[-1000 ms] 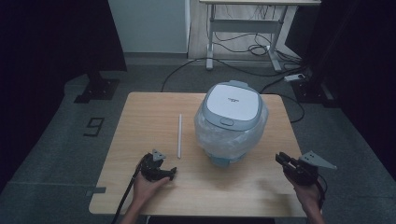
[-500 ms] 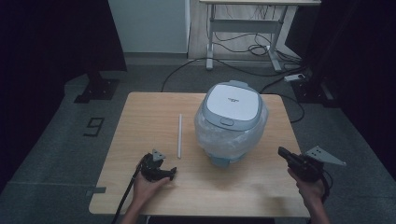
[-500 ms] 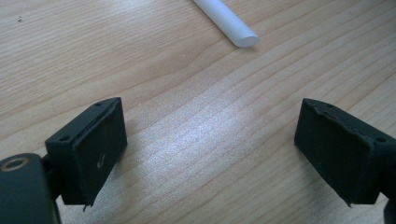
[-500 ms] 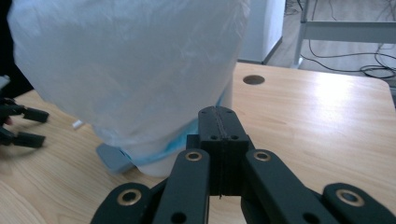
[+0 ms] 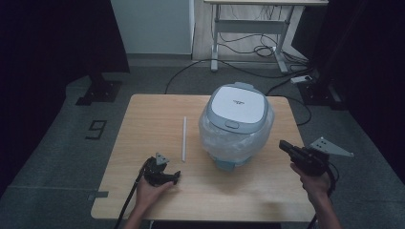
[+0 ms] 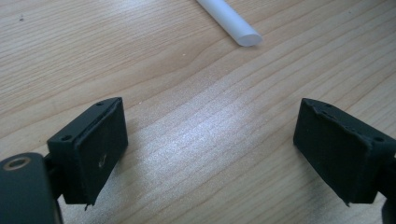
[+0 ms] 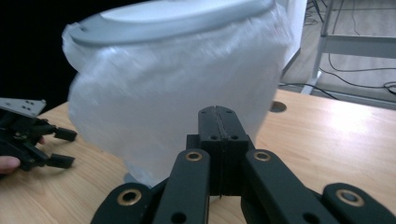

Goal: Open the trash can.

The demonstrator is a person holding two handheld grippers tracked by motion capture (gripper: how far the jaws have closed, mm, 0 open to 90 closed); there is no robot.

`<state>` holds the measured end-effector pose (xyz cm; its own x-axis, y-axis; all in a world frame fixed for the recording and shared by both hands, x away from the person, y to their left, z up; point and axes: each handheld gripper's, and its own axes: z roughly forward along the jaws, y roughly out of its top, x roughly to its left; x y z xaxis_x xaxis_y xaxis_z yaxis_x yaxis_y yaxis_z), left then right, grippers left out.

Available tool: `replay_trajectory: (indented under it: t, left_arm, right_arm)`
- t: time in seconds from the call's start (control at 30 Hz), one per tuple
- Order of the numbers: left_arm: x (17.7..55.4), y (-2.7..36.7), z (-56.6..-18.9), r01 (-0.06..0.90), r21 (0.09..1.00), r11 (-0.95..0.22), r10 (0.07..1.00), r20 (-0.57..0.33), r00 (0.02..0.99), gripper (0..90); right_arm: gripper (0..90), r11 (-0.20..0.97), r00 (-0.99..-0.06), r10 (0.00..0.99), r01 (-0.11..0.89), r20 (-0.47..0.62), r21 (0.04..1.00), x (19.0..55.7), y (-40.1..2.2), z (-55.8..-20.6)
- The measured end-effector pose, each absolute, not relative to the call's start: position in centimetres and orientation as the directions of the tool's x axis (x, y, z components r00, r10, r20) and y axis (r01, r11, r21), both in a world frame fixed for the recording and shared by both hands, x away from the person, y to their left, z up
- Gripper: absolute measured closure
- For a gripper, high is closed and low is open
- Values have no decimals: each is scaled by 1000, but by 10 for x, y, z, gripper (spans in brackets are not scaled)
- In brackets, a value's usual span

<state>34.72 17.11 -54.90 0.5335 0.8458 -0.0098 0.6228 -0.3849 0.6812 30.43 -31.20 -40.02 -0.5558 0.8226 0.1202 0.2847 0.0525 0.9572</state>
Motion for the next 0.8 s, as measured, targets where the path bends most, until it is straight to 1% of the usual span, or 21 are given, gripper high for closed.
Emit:
replay_trajectory:
  t: [0.27, 0.47, 0.8]
  left_arm:
    - [347, 171, -549, 623, 680, -386, 846, -10, 534, 93]
    - [347, 171, -549, 624, 680, -386, 846, -10, 534, 93]
    - [347, 171, -549, 624, 679, -386, 845, -10, 534, 93]
  right_arm:
    - [900, 64, -577, 811, 251, 97, 966, 312, -297, -377]
    - [900, 69, -587, 805, 238, 87, 969, 320, -287, -367]
    - [900, 85, -630, 773, 213, 70, 973, 336, -267, -347]
